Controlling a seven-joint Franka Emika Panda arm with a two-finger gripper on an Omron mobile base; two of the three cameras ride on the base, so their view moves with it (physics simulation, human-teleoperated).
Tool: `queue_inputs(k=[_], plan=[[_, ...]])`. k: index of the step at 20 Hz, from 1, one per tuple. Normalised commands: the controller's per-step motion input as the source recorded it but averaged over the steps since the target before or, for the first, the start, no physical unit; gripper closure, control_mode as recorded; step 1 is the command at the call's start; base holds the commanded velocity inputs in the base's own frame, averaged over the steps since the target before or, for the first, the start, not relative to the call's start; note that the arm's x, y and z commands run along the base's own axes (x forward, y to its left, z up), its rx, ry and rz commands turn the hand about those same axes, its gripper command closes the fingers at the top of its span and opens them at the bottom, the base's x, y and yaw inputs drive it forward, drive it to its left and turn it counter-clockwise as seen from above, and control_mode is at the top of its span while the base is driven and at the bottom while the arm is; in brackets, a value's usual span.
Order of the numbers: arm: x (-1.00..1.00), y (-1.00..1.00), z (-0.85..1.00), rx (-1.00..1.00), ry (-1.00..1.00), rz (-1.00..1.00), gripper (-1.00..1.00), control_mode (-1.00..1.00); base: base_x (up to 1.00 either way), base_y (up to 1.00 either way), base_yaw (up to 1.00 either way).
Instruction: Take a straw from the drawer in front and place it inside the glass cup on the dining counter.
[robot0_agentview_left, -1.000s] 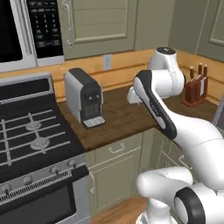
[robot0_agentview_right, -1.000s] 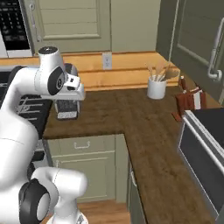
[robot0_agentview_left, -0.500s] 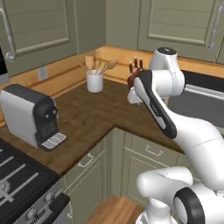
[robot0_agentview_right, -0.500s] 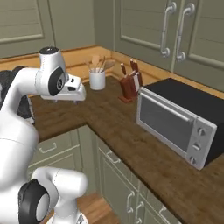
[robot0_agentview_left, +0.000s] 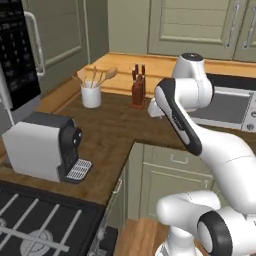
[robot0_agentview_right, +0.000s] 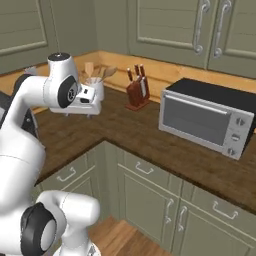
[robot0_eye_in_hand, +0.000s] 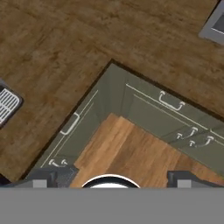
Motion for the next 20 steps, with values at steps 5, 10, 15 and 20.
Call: queue_inputs(k=[5,10,15,20], plan=[[0.00,0.00,0.00,0.00,0.00,0.00,-1.00,1.00,-0.48,0.63,-0.42],[0.00,0.00,0.00,0.00,0.00,0.00,-1.00,1.00,-0.32,0.68,-0.30],[0.00,0.08,0.00,0.30,-0.01,-0.10,-1.00,-1.00,-0.01,0.12,-0.04],[0.00,-0.56,-0.26,0.48,-0.01,-0.10,-1.00,-1.00,0.00,0.00,0.00]])
